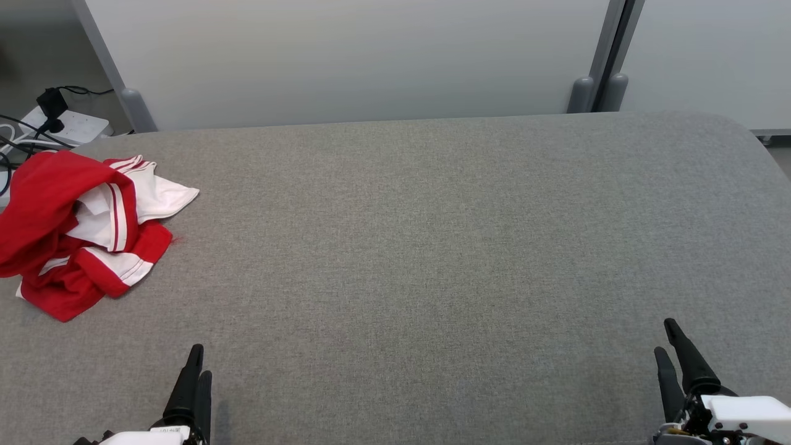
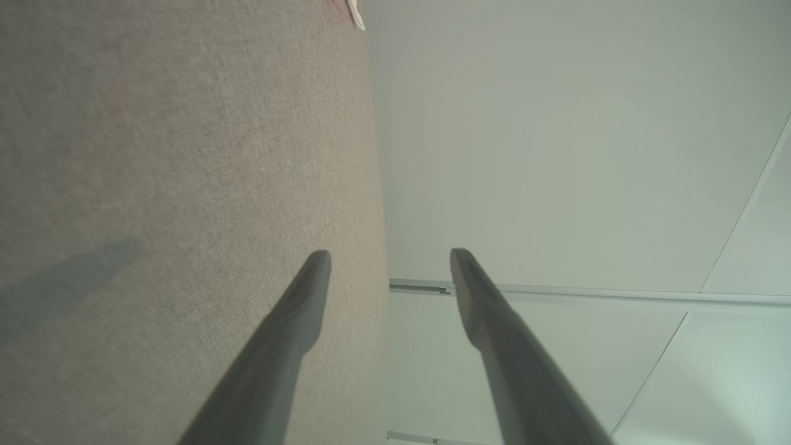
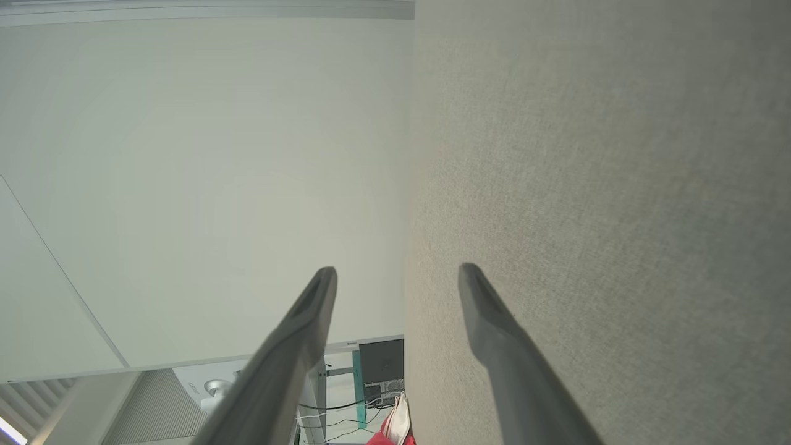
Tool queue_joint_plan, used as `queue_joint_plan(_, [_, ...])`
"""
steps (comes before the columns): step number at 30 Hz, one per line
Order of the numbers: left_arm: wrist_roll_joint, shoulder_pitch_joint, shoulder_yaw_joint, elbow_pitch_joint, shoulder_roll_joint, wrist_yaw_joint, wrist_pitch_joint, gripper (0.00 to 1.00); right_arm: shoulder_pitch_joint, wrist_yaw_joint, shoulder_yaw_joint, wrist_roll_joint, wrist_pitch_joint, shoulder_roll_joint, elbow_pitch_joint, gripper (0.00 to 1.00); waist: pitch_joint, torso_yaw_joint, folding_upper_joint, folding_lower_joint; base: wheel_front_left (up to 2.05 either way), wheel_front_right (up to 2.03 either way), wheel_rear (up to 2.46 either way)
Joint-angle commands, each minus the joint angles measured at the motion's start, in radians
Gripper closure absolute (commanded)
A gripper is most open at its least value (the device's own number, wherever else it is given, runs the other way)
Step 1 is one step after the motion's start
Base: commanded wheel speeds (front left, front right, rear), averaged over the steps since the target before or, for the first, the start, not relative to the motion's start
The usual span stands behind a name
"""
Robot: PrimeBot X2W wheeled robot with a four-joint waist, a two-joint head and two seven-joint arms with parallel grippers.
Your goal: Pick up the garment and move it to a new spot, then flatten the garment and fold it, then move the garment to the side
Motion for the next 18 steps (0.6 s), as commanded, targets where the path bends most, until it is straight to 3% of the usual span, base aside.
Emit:
queue_joint_plan(1, [0.017, -0.06, -0.004, -0.022, 0.016, -0.002, -0.009, 0.0, -0.054, 0.003, 0.011, -0.016, -0.011, -0.022, -0.017, 0.0, 0.0, 0.0, 0.0, 0.0007, 0.0, 0.0, 0.0])
queue_joint_plan(18, [0.182, -0.132, -0.039, 0.014, 0.046, -0.003, -0.065, 0.0, -0.137, 0.004, 0.078, -0.162, -0.069, -0.063, 0.026, 0.0, 0.005, -0.002, 0.0, -0.0004, 0.0, 0.0, 0.0])
